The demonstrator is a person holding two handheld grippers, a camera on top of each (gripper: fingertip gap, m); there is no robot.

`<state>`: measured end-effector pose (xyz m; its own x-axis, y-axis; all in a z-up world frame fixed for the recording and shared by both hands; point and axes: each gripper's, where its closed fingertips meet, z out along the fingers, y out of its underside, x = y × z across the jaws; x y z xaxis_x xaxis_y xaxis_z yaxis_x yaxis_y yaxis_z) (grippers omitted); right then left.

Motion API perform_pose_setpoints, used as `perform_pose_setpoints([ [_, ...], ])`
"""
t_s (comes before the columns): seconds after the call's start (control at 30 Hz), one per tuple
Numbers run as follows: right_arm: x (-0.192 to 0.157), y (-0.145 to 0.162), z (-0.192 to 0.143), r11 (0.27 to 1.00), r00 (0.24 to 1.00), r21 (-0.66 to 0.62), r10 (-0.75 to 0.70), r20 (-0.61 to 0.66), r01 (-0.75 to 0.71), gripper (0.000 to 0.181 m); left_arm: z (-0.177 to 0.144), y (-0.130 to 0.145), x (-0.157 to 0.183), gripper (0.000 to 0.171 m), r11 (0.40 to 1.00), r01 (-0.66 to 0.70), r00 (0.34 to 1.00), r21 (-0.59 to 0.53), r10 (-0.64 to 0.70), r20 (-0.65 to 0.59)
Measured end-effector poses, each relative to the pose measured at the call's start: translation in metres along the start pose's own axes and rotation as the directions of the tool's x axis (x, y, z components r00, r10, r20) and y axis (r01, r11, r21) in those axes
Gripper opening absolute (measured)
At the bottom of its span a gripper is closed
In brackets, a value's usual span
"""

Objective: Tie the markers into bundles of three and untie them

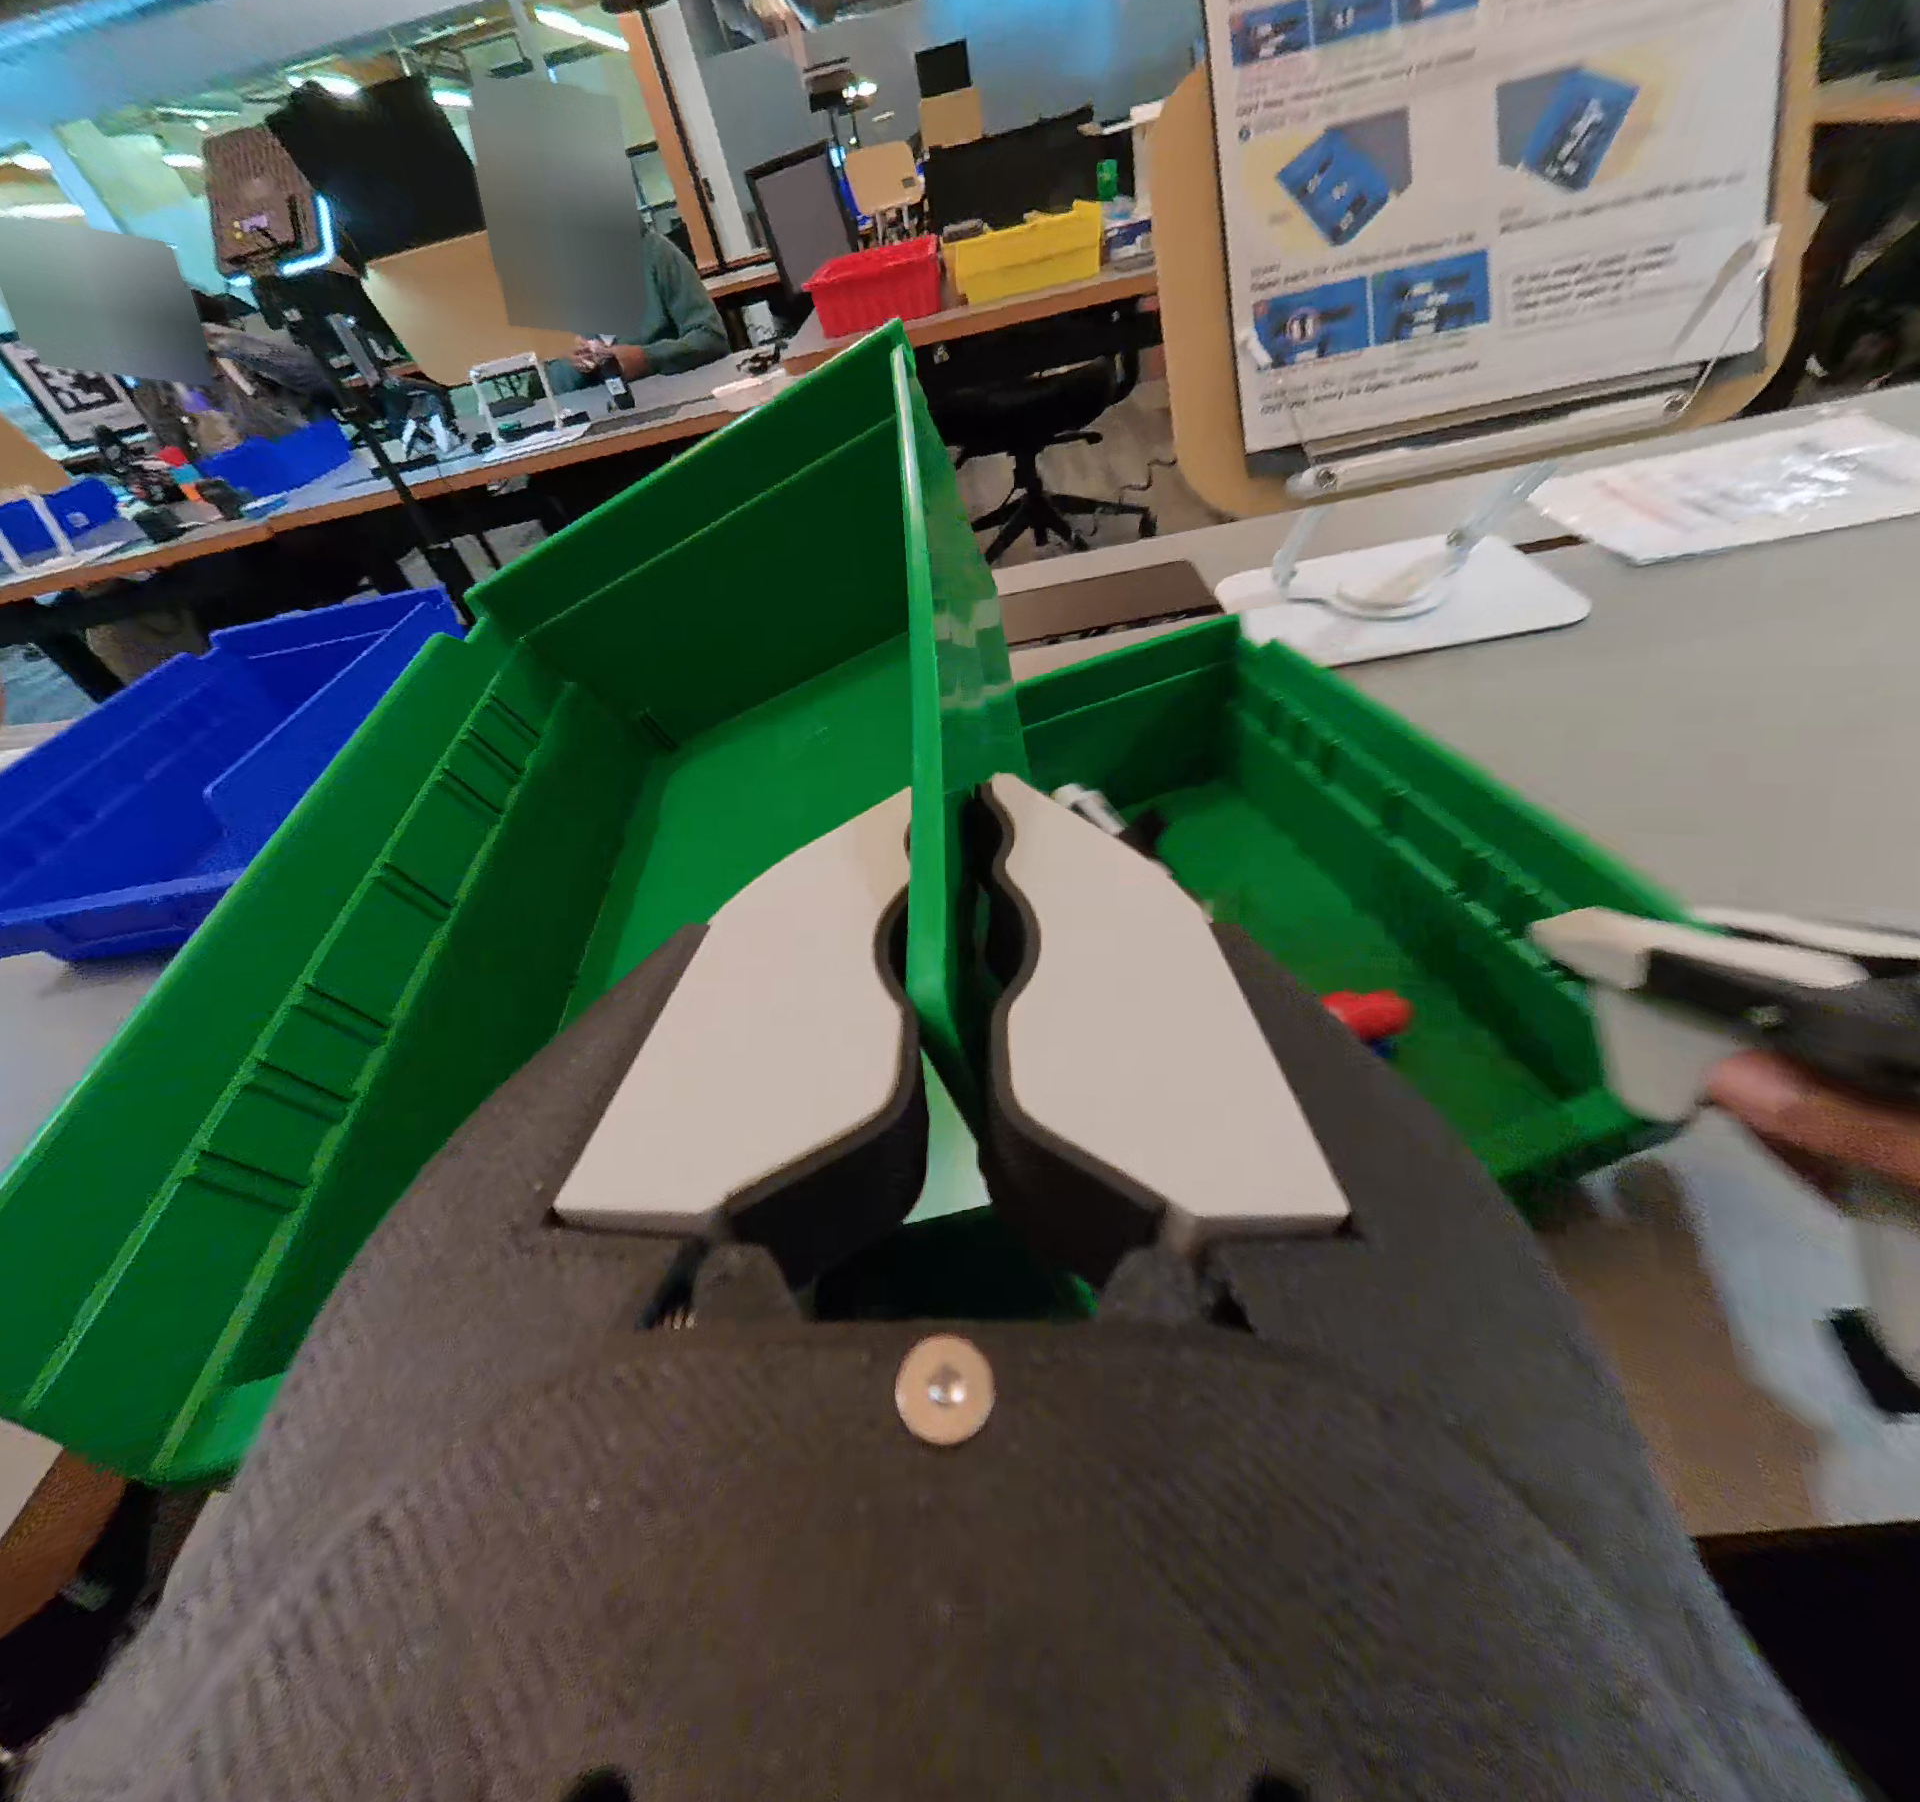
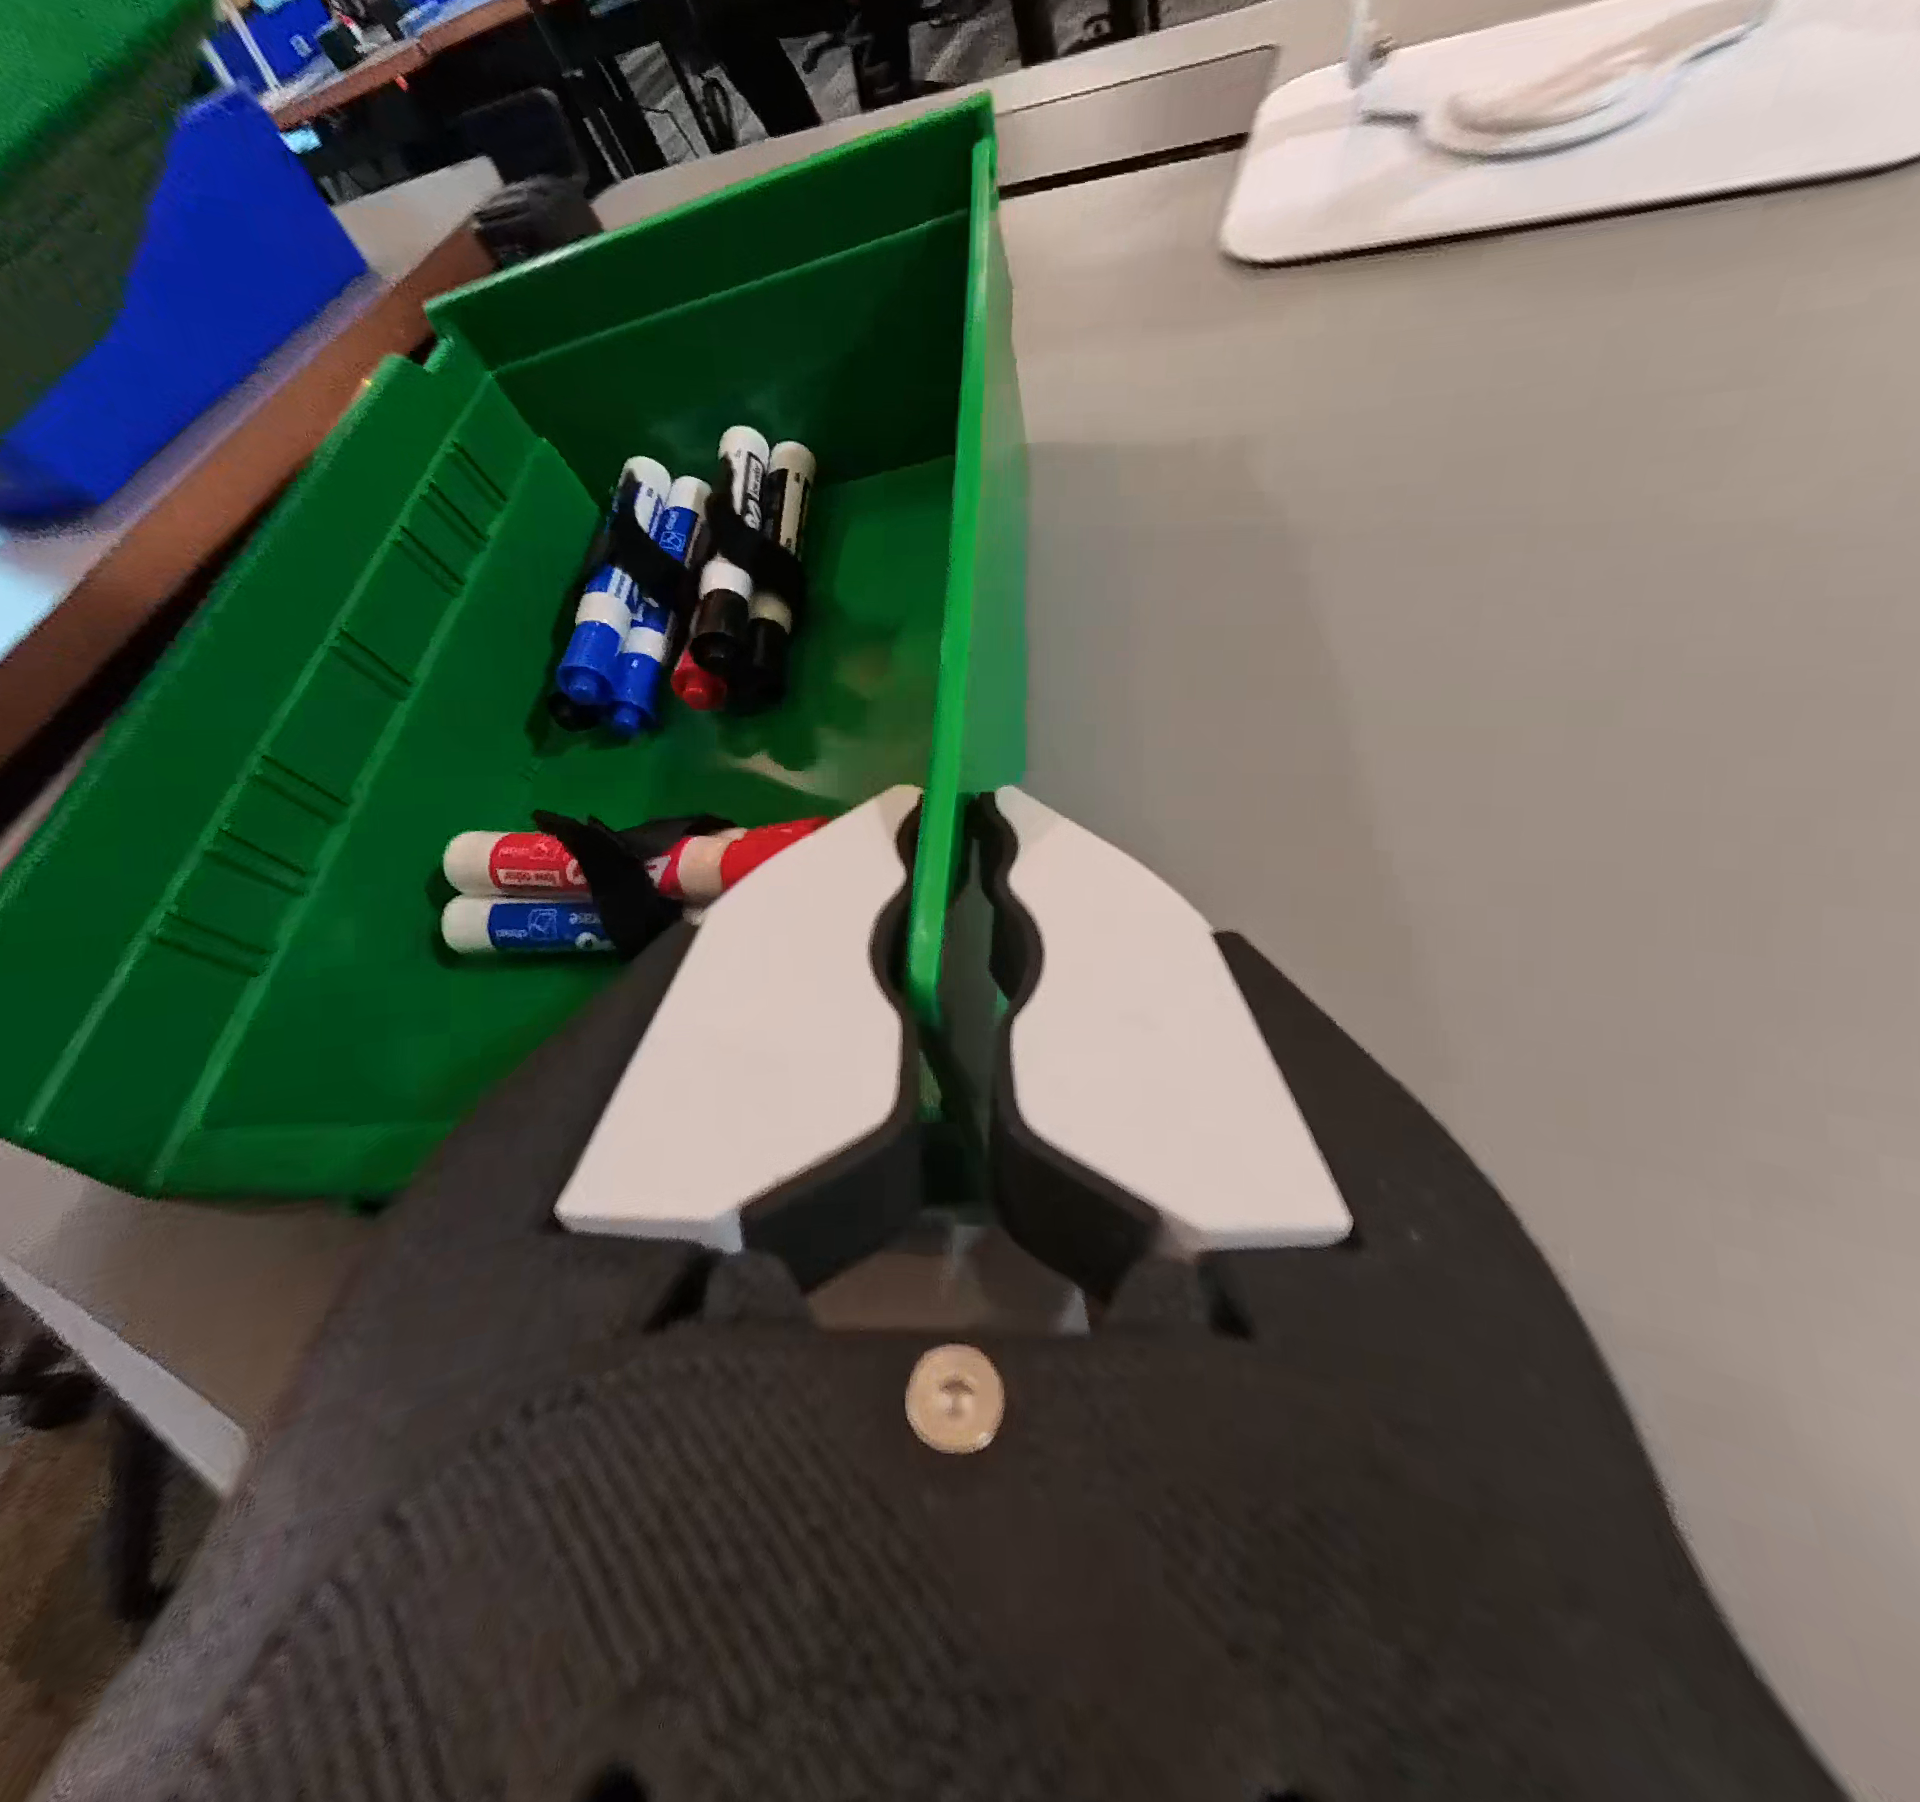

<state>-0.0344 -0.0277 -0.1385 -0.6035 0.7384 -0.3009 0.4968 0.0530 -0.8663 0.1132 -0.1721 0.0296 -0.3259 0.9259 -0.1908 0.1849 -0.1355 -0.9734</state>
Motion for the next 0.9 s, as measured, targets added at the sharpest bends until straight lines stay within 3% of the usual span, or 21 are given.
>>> perform_pose_setpoints([
  [0.1,-0.049,0.008,0.017,1.000,0.997,-0.017,0.025,0.069,-0.024,0.014,-0.004,-0.008,0.004,0.005,1.000,-0.017,1.000,0.022,0.017,-0.021],
  [0.2,-0.095,0.016,0.026,0.996,0.978,-0.071,-0.037,0.203,0.052,0.025,-0.011,-0.018,0.011,0.005,0.999,-0.021,0.998,0.042,0.023,-0.056],
  [0.37,-0.093,-0.017,-0.002,0.991,0.944,0.010,-0.133,0.301,0.136,0.051,-0.023,-0.030,0.031,0.005,0.998,-0.009,0.991,0.057,0.016,-0.135],
  [0.5,-0.025,-0.053,-0.053,0.988,0.953,0.098,-0.140,0.268,0.117,0.054,-0.029,-0.039,0.071,0.004,0.995,-0.058,0.971,0.082,0.075,-0.228],
  [0.6,0.060,-0.073,-0.093,0.977,0.975,0.183,-0.144,0.167,0.113,0.052,-0.033,-0.050,0.122,0.005,0.989,-0.075,0.933,0.126,0.114,-0.342],
  [0.67,0.135,-0.077,-0.114,0.968,0.988,0.207,-0.153,0.031,0.143,0.048,-0.035,-0.055,0.163,0.005,0.987,-0.073,0.896,0.141,0.127,-0.426],
  [0.77,0.246,-0.071,-0.152,0.968,0.979,0.232,-0.044,-0.201,0.091,0.022,-0.033,-0.059,0.237,0.004,0.980,-0.072,0.824,0.186,0.163,-0.543],
  [0.83,0.289,-0.064,-0.174,0.972,0.964,0.234,0.066,-0.256,-0.004,0.020,-0.025,-0.053,0.292,0.004,0.976,-0.083,0.771,0.202,0.192,-0.607],
  [0.9,0.310,-0.060,-0.197,0.959,0.947,0.276,0.147,-0.285,-0.066,0.016,-0.015,-0.042,0.344,0.004,0.972,-0.098,0.713,0.214,0.219,-0.667],
])
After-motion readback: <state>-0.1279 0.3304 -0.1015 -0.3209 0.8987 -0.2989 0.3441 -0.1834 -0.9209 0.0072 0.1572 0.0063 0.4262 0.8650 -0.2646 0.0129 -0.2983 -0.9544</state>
